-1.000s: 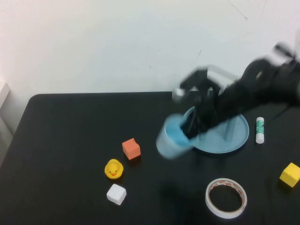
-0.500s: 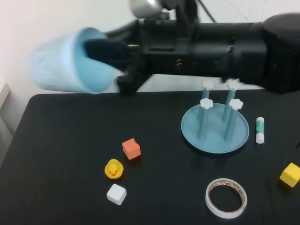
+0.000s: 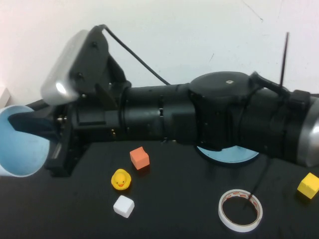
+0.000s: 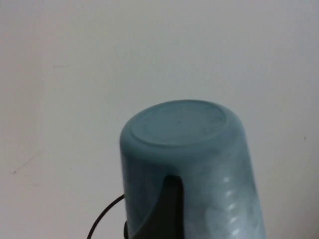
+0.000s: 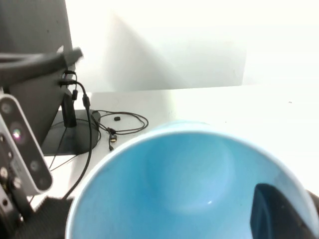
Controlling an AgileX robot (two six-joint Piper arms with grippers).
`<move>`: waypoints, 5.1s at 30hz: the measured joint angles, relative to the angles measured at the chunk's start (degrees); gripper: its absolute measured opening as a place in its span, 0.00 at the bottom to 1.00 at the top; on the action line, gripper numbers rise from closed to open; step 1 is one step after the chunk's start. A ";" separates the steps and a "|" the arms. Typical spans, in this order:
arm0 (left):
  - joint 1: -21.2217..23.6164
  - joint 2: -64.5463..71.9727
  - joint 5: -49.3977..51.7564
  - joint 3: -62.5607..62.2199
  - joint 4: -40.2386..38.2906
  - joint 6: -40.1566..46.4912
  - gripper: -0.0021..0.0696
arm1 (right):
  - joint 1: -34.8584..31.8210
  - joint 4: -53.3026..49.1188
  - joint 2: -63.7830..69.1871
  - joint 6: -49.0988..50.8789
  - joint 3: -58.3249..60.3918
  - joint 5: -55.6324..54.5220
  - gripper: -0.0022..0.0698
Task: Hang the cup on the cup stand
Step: Adjust the cup with two arms, then place the cup on the cup holder
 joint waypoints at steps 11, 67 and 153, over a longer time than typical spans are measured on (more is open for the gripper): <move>0.00 0.00 3.26 0.00 1.30 0.12 1.00 | 0.93 0.00 2.30 0.61 -3.22 8.78 0.05; 0.00 15.66 1.88 -19.68 44.52 58.00 0.81 | -11.40 -83.89 -15.64 60.78 -3.35 35.51 0.15; -30.82 133.81 3.09 -120.99 52.62 60.63 0.82 | -12.90 -107.02 -66.39 89.19 47.54 31.25 0.03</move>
